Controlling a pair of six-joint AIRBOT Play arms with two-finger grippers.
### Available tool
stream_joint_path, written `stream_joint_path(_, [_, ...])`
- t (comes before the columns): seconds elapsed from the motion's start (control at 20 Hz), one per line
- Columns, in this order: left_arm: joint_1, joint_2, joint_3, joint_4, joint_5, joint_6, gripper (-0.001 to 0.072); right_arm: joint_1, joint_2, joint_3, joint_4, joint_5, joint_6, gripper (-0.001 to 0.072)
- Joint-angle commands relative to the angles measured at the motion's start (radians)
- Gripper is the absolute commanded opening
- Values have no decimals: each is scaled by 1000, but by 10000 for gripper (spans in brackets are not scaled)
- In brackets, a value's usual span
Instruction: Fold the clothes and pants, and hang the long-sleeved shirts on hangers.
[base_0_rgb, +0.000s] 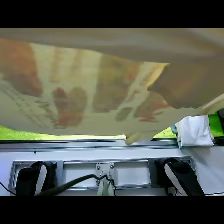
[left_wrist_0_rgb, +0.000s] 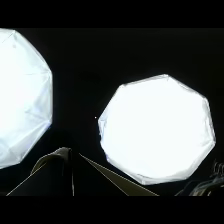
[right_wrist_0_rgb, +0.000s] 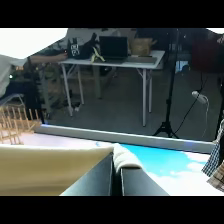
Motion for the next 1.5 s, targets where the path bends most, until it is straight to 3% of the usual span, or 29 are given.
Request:
stream_joint_path(0.0, [1,18,0,7,-51,0,0,33,2,19,-6,24,24,23])
stream_joint_path(0.2, [1,31,1,8,-68,1,0,88,1,39,-27,161,27,23])
stream_joint_path(0.4, [2,12,0,131,-136,-34,0,96,-33,39,-83,156,29,23])
stream_joint_path(0.5, [1,-68,0,175,-203,-89,0,131,-120,39,-117,156,29,23])
stream_joint_path(0.65, [0,-265,0,175,-262,-69,0,152,-309,39,-116,142,29,23])
stream_joint_path(0.95, [0,-774,0,175,-263,-21,0,59,-819,39,-79,7,44,23])
stream_joint_path(1.1, [-20,-970,0,174,-205,-10,0,39,-1037,39,-33,-137,40,21])
stream_joint_path(1.3, [-86,-1144,0,175,-66,-6,0,39,-1222,39,85,-325,-43,21])
stream_joint_path(1.45, [-94,-1213,0,175,-50,-17,-1,33,-1270,39,90,-407,-47,21])
